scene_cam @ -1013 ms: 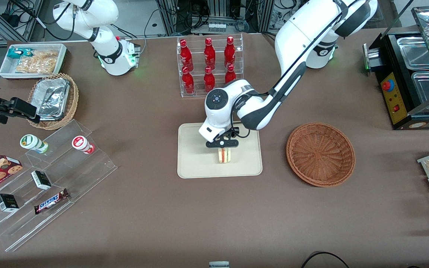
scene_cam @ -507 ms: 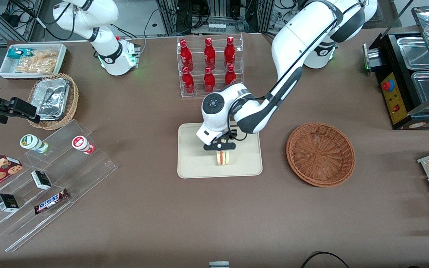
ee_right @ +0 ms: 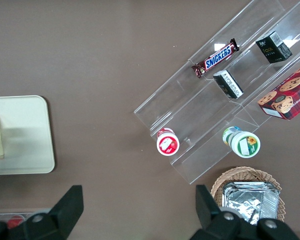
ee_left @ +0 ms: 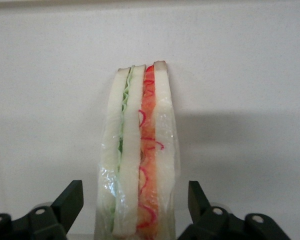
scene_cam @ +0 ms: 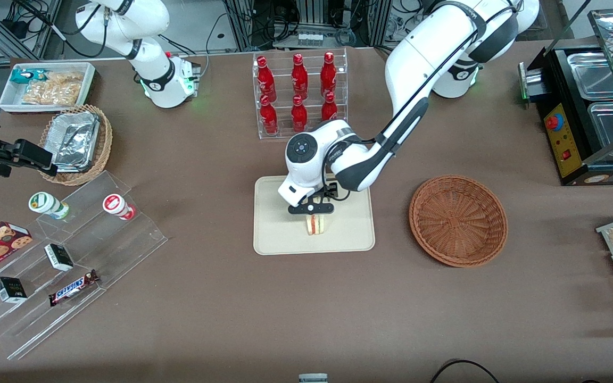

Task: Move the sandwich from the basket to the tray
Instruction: 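Raise the left gripper away from the sandwich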

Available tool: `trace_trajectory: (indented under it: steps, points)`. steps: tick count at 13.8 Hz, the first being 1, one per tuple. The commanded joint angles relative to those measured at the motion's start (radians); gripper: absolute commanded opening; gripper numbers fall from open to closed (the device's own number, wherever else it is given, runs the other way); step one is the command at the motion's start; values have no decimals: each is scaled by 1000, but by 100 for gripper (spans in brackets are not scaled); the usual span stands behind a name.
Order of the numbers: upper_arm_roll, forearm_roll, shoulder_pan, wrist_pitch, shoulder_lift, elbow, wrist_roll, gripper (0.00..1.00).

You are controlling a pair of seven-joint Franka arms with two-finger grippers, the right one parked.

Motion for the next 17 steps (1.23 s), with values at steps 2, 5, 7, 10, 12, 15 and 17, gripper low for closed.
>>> trace_trajectory:
  steps: [2, 5, 7, 10, 12, 15, 17]
  points:
    - [16, 35, -10, -22, -22, 31, -11, 100]
    - [60, 37, -9, -32, -122, 5, -22, 100]
    - [100, 22, -3, -36, -206, -27, -19, 100]
    - [103, 20, 23, -131, -306, -55, -10, 100]
    - [103, 8, 48, -195, -363, -53, -10, 100]
    - [102, -92, 146, -312, -470, -56, 94, 100]
    - [102, -164, 234, -425, -547, -56, 273, 100]
